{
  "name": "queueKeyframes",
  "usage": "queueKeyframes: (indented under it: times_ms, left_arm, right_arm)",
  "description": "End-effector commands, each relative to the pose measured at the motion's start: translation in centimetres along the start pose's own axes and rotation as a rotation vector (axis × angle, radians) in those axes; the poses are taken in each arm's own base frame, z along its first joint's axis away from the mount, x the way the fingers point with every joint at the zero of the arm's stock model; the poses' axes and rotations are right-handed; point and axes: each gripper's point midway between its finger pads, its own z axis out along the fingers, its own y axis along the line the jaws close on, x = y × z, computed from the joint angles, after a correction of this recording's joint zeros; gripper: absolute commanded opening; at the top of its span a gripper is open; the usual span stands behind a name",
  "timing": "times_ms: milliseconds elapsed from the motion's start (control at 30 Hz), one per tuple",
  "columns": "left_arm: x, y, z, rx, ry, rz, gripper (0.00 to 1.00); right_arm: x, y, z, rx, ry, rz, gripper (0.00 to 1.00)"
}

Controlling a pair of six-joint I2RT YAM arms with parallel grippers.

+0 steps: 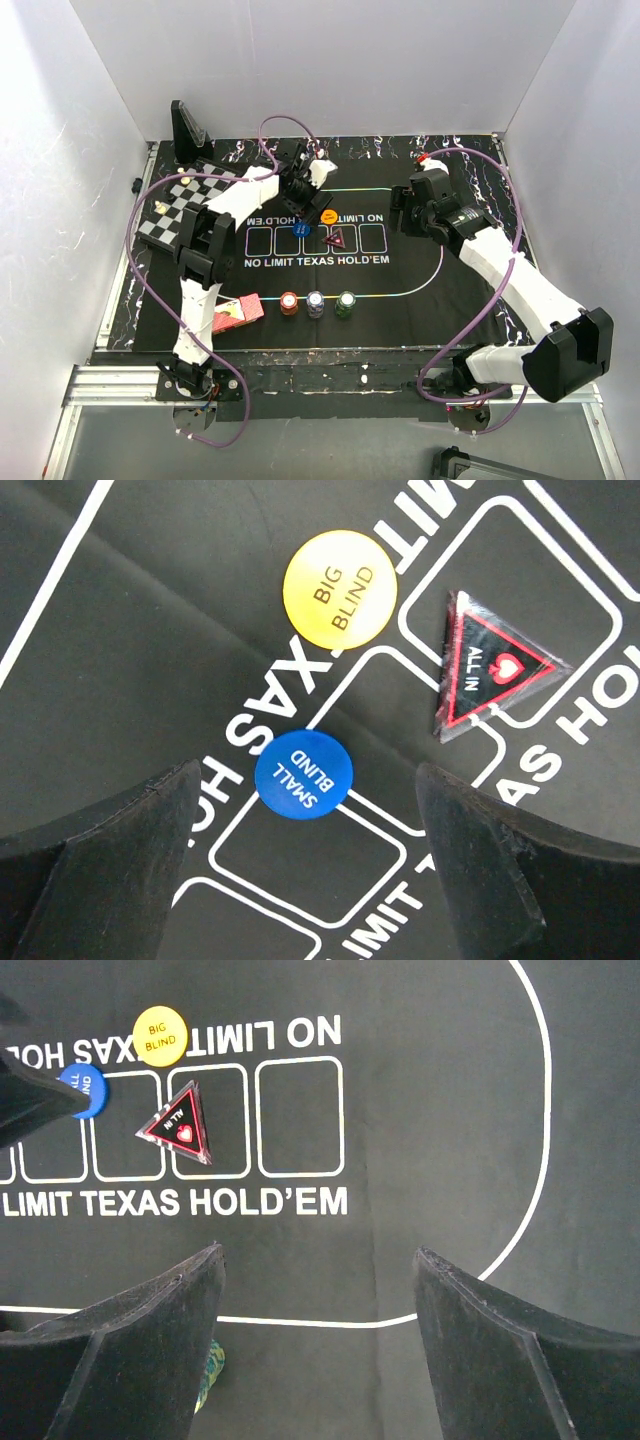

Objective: Distribute texas hold em gaming equipment

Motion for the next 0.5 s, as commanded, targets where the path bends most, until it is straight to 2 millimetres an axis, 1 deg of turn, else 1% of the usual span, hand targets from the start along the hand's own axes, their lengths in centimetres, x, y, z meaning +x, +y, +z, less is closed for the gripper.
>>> queueKeyframes:
  times_ms: [0, 33, 133, 333, 467]
  left_arm:
    - [-0.1, 0.9, 1.2, -0.020, 0.010, 0.019, 0.86]
    - [0.0, 1.0, 1.5, -0.024, 0.013, 0.017, 0.83]
    - [0.2, 1.0, 1.7, -0.017, 0.015, 0.013, 0.69]
    - [0.8, 0.7, 1.9, -0.016, 0.020, 0.026, 0.65]
    - [1.2, 0.5, 2.0, -0.013, 0.029, 0.025, 0.64]
  right_arm:
    - [-1.2, 0.5, -1.2, -0.031, -0.052, 0.020, 0.81]
    - [-1.2, 0.5, -1.2, -0.029, -0.051, 0.019, 0.81]
    - [-1.2, 0.6, -1.2, -0.037, -0.054, 0.019, 0.80]
    - [-1.0, 0.8, -0.8, -0.046, -0.048, 0.024, 0.79]
    - [-0.9, 0.9, -0.7, -0.048, -0.040, 0.023, 0.79]
